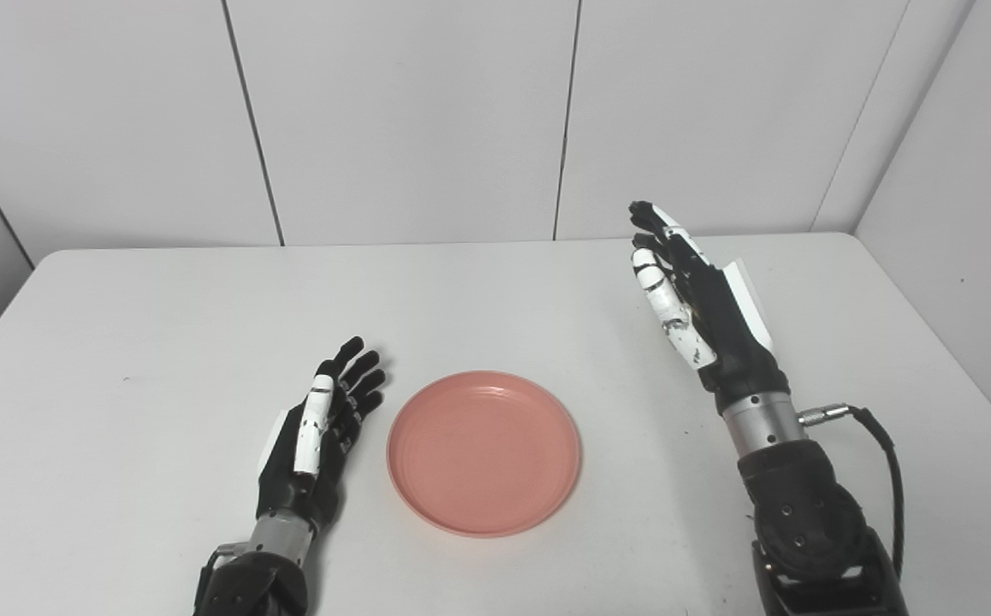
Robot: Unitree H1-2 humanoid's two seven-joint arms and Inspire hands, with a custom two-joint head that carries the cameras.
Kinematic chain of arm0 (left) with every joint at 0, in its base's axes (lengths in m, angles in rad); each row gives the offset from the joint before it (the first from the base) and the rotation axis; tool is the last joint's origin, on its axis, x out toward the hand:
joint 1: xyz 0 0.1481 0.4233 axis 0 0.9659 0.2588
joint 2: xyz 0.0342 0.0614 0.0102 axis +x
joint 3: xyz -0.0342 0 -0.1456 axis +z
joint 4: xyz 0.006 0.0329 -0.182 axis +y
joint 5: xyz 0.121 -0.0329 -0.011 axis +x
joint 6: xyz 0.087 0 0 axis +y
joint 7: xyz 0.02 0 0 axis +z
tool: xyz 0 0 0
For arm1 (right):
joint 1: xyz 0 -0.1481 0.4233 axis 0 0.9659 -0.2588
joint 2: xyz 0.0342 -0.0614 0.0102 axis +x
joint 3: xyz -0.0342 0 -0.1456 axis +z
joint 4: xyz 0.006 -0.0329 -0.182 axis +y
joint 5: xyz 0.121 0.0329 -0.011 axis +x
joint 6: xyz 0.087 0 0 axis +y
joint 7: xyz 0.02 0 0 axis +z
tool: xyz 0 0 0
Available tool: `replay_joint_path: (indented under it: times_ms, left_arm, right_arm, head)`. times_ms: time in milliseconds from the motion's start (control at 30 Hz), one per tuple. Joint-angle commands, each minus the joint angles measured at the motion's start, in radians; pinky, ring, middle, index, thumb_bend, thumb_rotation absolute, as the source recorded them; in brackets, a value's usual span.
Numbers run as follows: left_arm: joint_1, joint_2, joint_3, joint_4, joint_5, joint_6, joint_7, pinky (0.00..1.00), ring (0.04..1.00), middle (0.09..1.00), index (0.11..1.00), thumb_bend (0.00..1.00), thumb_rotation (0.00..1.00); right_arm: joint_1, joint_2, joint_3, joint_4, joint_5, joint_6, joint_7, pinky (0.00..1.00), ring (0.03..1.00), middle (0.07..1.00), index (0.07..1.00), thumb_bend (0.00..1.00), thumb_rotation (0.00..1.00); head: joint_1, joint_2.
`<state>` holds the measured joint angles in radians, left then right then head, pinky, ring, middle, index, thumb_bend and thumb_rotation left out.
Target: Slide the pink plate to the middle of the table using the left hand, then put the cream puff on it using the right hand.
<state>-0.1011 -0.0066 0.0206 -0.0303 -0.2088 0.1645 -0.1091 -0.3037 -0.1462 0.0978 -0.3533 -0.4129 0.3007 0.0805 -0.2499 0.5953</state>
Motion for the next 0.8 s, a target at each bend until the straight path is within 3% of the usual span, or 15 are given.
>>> replay_joint_path:
  times_ms: [0,133,367,500,767]
  left_arm:
    - [0.016,0.017,-0.003,0.006,0.005,-0.025,-0.017,0.93,0.903,0.902,0.886,0.42,1.00]
    - [0.041,0.029,-0.006,0.017,0.003,-0.053,-0.033,0.91,0.898,0.897,0.885,0.42,1.00]
    - [0.065,0.039,-0.003,0.035,-0.002,-0.080,-0.048,0.90,0.894,0.898,0.883,0.42,1.00]
    - [0.072,0.044,0.004,0.036,-0.007,-0.089,-0.051,0.91,0.898,0.900,0.886,0.42,1.00]
    - [0.086,0.055,0.023,0.044,-0.024,-0.103,-0.062,0.93,0.914,0.908,0.892,0.40,1.00]
  right_arm:
    - [-0.056,-0.034,0.007,-0.005,-0.055,0.032,0.010,0.81,0.879,0.899,0.884,0.46,1.00]
    - [-0.097,-0.077,0.019,0.011,-0.131,0.070,0.039,0.80,0.897,0.920,0.895,0.54,1.00]
    - [-0.153,-0.145,0.026,0.069,-0.254,0.100,0.050,0.76,0.885,0.926,0.899,0.66,0.89]
    - [-0.176,-0.168,0.029,0.101,-0.313,0.126,0.068,0.72,0.880,0.937,0.915,0.73,0.75]
    - [-0.222,-0.209,0.046,0.189,-0.414,0.151,0.094,0.66,0.857,0.936,0.917,0.84,0.62]
  head:
    - [-0.015,-0.010]
    - [-0.043,-0.018]
    - [-0.076,-0.032]
    - [-0.083,-0.034]
    - [-0.096,-0.034]
